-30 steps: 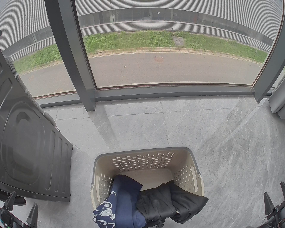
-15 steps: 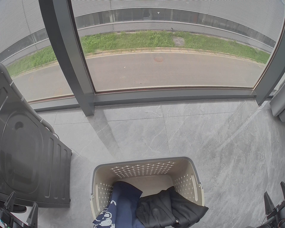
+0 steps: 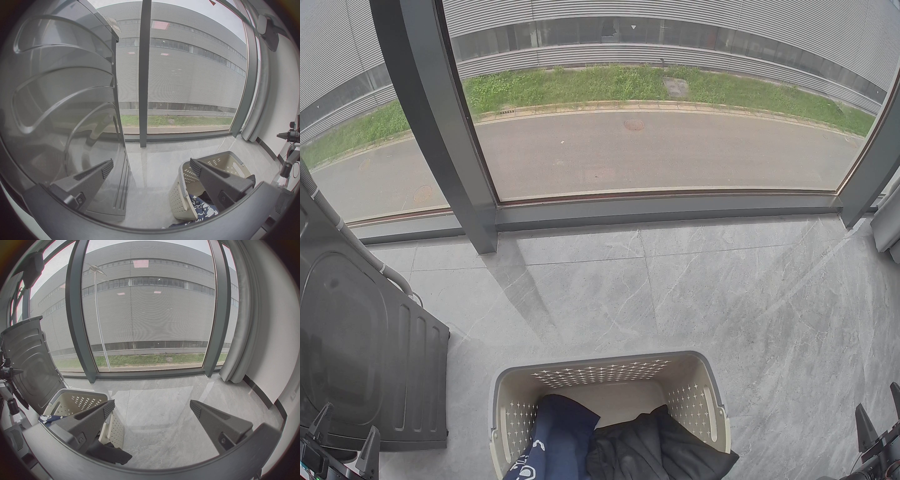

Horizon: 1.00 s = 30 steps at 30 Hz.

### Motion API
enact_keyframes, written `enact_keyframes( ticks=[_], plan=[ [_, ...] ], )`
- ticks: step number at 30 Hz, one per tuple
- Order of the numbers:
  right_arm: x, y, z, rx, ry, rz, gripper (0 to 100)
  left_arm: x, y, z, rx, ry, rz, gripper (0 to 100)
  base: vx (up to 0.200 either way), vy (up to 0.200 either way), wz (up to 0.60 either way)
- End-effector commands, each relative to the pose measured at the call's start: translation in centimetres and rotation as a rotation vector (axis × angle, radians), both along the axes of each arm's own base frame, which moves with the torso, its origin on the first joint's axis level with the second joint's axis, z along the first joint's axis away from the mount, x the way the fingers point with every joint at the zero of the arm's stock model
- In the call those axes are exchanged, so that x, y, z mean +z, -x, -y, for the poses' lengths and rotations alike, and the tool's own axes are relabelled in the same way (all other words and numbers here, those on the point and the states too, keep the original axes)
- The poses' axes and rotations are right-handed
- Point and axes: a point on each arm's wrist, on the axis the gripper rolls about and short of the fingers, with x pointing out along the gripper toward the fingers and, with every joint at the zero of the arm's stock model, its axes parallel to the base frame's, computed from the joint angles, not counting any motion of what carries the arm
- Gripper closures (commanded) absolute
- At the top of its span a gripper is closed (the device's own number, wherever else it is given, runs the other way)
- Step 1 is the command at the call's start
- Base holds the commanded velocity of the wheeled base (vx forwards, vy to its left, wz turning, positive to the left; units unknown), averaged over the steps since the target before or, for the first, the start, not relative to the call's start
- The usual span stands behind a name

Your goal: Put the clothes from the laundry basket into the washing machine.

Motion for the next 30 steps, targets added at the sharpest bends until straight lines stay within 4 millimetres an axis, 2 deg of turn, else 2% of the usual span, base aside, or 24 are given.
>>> enact_keyframes(
  ticks=[1,20,23,30],
  plan=[
    [-0.48,0.01,0.00,0.001,0.000,0.001,0,-0.52,0.00,0.00,0.000,0.001,-0.001,0,0.000,0.000,0.00],
    [-0.48,0.01,0.00,0.000,0.000,0.001,0,-0.52,0.00,0.00,0.000,0.001,-0.001,0,0.000,0.000,0.00],
    [-0.48,0.01,0.00,0.001,0.000,0.001,0,-0.52,0.00,0.00,0.000,0.001,-0.001,0,0.200,0.000,0.00],
    [-0.48,0.01,0.00,0.001,0.000,0.001,0,-0.52,0.00,0.00,0.000,0.001,-0.001,0,0.000,0.000,0.00]
  ],
)
